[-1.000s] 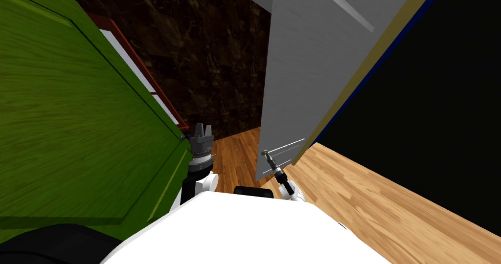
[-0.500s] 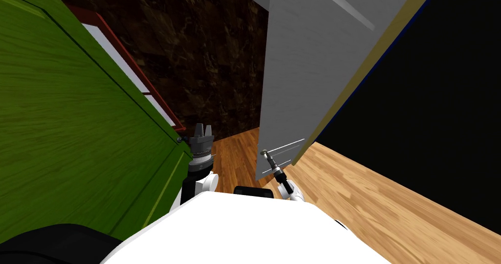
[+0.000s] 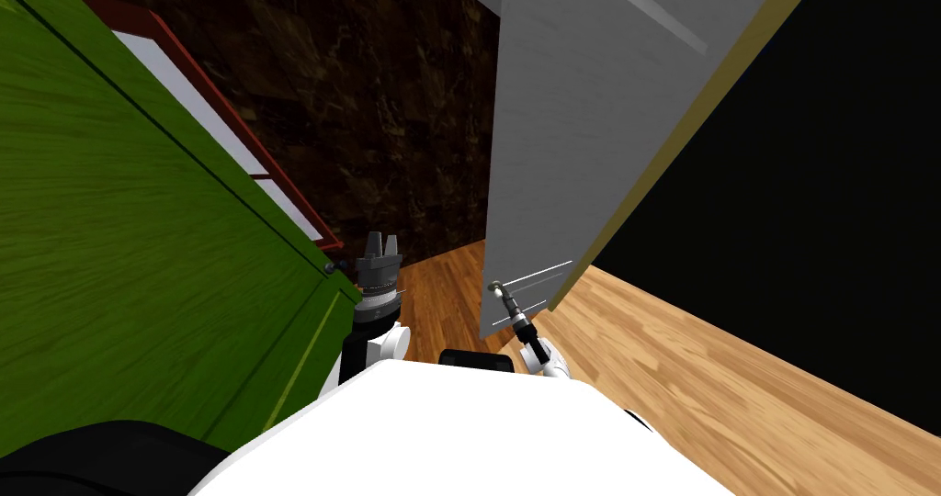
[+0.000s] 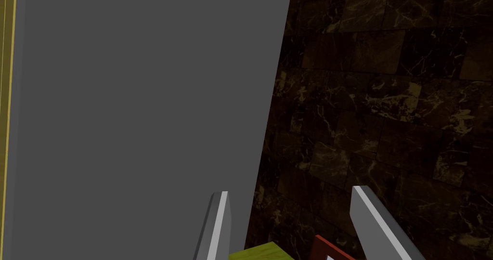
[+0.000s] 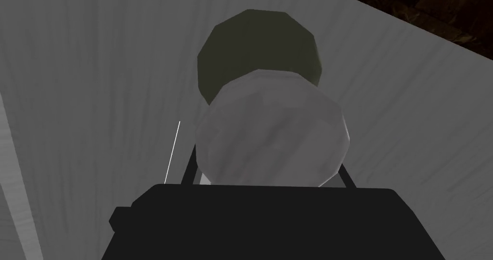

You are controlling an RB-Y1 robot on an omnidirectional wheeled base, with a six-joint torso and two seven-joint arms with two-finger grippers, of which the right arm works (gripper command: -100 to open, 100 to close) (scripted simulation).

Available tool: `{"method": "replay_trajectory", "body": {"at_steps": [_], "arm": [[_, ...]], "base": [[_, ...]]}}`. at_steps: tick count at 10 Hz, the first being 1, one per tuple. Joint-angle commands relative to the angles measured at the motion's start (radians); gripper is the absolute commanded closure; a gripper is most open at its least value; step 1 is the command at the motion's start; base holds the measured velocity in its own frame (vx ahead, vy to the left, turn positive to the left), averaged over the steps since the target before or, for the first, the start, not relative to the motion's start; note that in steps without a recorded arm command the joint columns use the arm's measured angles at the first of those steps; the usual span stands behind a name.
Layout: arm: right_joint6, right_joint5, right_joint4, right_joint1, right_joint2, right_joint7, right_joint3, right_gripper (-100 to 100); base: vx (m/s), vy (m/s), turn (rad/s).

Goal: Push the door open

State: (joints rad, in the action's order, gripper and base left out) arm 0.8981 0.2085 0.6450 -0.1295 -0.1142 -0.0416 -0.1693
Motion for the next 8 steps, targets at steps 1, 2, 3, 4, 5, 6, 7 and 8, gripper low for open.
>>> {"method": "replay_trajectory", "body": {"at_steps": [1,2,3,4,5,6,7,8], "arm": [[0.0,-0.02,-0.007,-0.01,0.001,0.05,-0.006,100],[-0.001,-0.037,-0.011,-0.014,0.003,0.075,-0.014,100],[-0.001,-0.037,-0.011,-0.014,0.003,0.092,-0.014,100],[-0.003,-0.054,-0.016,-0.019,0.005,0.128,-0.022,100],[-0.003,-0.054,-0.016,-0.019,0.005,0.134,-0.022,100],[-0.005,-0.071,-0.021,-0.023,0.007,0.174,-0.03,100],[-0.007,-0.088,-0.025,-0.027,0.01,0.199,-0.038,100],[-0.007,-0.088,-0.025,-0.027,0.01,0.217,-0.038,100]], "base": [[0.052,0.023,-0.04],[0.063,0.035,-0.068],[0.046,0.028,-0.032],[0.054,0.031,-0.048],[0.041,0.023,-0.021],[0.038,0.029,-0.036],[0.052,0.032,-0.086],[0.058,0.021,-0.03]]}}
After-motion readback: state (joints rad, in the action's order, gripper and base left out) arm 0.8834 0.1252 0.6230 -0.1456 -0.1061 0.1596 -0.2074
